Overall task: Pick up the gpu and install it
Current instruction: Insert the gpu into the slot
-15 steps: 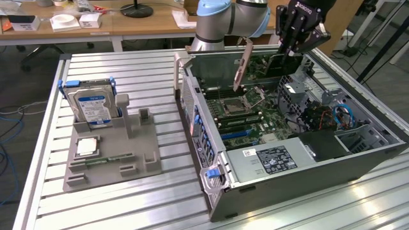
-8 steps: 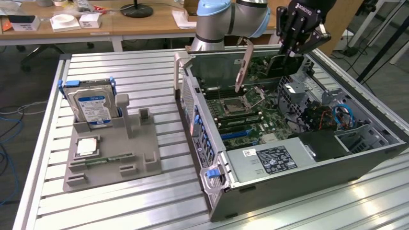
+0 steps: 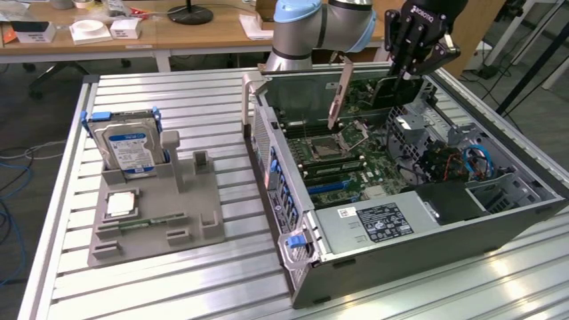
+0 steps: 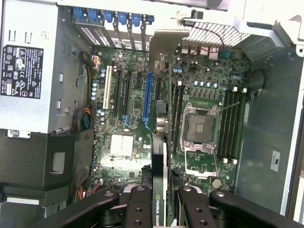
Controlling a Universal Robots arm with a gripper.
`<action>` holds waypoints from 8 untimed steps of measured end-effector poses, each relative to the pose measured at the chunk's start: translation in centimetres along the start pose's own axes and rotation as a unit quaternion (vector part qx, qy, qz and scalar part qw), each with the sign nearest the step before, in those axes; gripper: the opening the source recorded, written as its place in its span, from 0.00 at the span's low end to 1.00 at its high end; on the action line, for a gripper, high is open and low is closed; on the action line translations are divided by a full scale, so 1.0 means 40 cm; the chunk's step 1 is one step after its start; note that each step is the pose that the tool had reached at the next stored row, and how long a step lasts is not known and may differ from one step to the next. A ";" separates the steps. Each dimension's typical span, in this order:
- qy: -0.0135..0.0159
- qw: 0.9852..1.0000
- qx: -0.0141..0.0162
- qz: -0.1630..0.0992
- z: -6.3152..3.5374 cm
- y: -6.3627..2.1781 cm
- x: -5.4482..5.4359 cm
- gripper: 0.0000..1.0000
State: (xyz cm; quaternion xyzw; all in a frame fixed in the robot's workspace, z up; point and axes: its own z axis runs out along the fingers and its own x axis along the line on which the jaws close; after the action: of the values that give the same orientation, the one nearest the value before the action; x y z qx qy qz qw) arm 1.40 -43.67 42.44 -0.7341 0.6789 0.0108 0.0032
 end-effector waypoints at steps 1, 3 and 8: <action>0.000 1.000 0.000 0.000 0.000 0.000 0.000 0.26; 0.000 1.000 0.000 0.000 0.000 0.000 0.000 0.26; 0.000 1.000 0.000 0.000 0.002 0.000 0.000 0.26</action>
State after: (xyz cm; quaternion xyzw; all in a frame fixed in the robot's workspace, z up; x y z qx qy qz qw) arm 1.40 -43.67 42.34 -0.7341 0.6789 0.0109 0.0032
